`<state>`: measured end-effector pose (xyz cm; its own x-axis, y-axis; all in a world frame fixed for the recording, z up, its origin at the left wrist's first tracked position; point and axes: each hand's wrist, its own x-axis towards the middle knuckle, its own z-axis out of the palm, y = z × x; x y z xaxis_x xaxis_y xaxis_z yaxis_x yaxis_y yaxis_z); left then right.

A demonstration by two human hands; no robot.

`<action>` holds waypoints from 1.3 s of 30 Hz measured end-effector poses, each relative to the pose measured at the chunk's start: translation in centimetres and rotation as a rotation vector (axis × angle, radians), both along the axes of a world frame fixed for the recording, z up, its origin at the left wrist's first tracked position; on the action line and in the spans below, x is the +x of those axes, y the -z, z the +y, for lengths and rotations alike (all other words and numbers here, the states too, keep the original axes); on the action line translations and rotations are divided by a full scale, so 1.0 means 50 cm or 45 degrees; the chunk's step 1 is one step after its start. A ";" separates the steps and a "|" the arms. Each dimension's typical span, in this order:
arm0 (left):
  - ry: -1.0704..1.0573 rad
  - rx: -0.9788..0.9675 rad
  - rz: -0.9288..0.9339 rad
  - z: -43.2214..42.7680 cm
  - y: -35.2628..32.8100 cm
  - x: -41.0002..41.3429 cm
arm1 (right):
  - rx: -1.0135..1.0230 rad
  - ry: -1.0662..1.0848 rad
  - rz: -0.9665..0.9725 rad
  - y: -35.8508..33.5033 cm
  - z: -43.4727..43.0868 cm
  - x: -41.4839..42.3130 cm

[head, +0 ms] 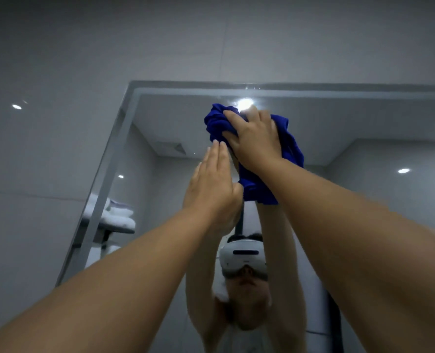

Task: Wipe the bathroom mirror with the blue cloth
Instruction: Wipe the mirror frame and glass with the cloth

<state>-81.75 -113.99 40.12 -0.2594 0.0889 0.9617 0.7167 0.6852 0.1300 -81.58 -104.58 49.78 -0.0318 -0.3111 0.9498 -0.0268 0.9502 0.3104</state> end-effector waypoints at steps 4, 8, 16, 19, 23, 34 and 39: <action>0.035 0.030 0.055 -0.011 -0.060 -0.020 | -0.034 0.037 -0.033 -0.065 -0.031 -0.006; 0.048 -0.028 0.084 -0.012 -0.076 -0.029 | -0.211 0.049 -0.055 -0.130 -0.023 0.016; 0.068 -0.055 0.163 -0.019 -0.109 -0.012 | -0.952 0.055 0.091 -0.144 0.126 0.074; 0.079 -0.073 0.170 -0.030 -0.121 -0.011 | -1.074 0.101 0.048 -0.142 0.115 0.077; 0.117 -0.044 0.150 -0.055 -0.109 -0.027 | -0.682 0.074 -0.007 -0.143 0.000 0.037; -0.090 0.021 0.060 -0.110 -0.071 -0.055 | 0.000 0.174 -0.076 -0.111 -0.091 -0.001; -0.106 -0.050 0.050 -0.059 -0.065 -0.039 | -0.362 0.223 0.048 -0.082 0.050 0.028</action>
